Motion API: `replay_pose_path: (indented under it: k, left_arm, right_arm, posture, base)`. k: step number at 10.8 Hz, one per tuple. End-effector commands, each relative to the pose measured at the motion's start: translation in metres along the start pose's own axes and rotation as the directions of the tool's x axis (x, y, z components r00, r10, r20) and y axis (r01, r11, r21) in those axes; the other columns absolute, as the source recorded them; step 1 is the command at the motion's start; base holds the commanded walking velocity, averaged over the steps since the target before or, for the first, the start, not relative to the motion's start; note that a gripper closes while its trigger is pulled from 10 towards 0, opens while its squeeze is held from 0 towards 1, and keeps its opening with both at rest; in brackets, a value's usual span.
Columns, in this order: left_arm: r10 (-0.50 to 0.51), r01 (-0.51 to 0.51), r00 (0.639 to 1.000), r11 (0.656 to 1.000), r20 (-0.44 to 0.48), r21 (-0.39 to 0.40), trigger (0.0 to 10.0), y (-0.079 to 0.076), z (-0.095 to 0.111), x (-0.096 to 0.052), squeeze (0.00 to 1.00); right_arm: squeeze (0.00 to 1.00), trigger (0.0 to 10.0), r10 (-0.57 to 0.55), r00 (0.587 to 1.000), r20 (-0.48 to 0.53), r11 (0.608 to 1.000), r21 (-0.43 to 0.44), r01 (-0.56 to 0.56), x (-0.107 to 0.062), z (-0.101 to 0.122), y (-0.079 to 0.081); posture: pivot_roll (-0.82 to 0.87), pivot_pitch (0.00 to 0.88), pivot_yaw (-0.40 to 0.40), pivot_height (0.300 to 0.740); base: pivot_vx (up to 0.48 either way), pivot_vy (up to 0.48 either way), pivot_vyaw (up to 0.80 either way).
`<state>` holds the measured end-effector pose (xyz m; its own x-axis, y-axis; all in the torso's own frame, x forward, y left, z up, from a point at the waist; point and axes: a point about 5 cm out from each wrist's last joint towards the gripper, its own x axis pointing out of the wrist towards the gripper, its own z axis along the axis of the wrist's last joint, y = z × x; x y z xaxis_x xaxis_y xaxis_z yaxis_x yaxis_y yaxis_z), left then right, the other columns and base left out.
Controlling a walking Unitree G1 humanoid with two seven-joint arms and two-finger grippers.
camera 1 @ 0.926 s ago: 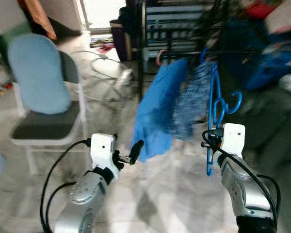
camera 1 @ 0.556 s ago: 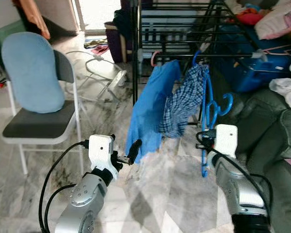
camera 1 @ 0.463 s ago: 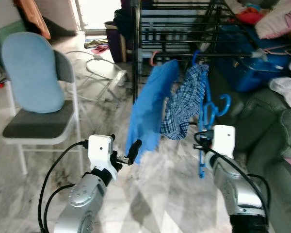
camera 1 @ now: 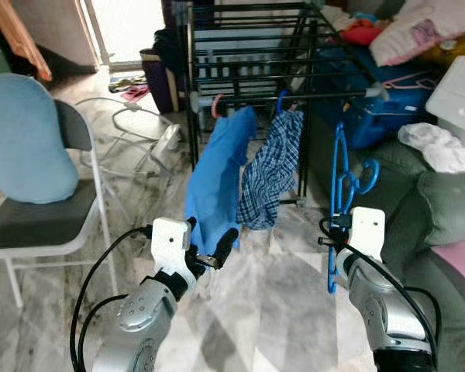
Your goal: Hang hanger
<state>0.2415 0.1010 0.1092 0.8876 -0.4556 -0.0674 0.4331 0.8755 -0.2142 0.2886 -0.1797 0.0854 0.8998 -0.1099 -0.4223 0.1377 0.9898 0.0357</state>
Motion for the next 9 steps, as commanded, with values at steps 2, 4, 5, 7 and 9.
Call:
replay_pose_path:
  k: [2,4,5,7,9]
  left_arm:
    - [-0.008,0.008,1.000,1.000,-0.011,-0.001,10.0,0.0011,-0.0012,-0.0003,0.00]
    - [-0.020,0.020,1.000,1.000,-0.017,-0.005,10.0,0.0001,-0.0022,-0.0009,0.00]
    - [-0.024,0.023,1.000,1.000,-0.018,-0.004,10.0,0.0001,-0.0022,-0.0005,0.00]
    - [-0.041,0.041,0.999,0.999,-0.027,-0.003,10.0,-0.0015,-0.0032,0.0002,0.00]
    - [-0.054,0.054,0.998,0.999,-0.034,0.000,10.0,-0.0025,-0.0038,0.0008,0.00]
  right_arm:
    - [0.00,10.0,0.011,1.000,0.009,1.000,-0.003,-0.011,-0.0015,0.0041,0.0032]
    - [0.00,10.0,0.014,1.000,-0.006,1.000,-0.015,-0.014,-0.0010,0.0021,0.0041]
    - [0.00,10.0,0.013,1.000,-0.007,1.000,-0.013,-0.013,-0.0008,0.0023,0.0041]
    - [0.00,10.0,0.001,1.000,-0.023,1.000,0.010,0.000,-0.0010,-0.0003,0.0018]
    - [0.00,10.0,-0.003,0.999,-0.036,1.000,0.009,0.003,-0.0012,-0.0023,0.0017]
  posture:
    - [-0.13,0.013,0.012,0.740]
    - [-0.13,0.016,0.015,0.740]
    - [-0.13,0.017,0.016,0.740]
    - [-0.14,0.017,0.022,0.740]
    - [-0.14,0.017,0.024,0.740]
  base:
    - [0.437,0.000,0.00]
    - [0.465,0.000,0.00]
    - [0.465,0.000,0.00]
    - [0.469,0.000,0.00]
    - [0.469,0.000,0.00]
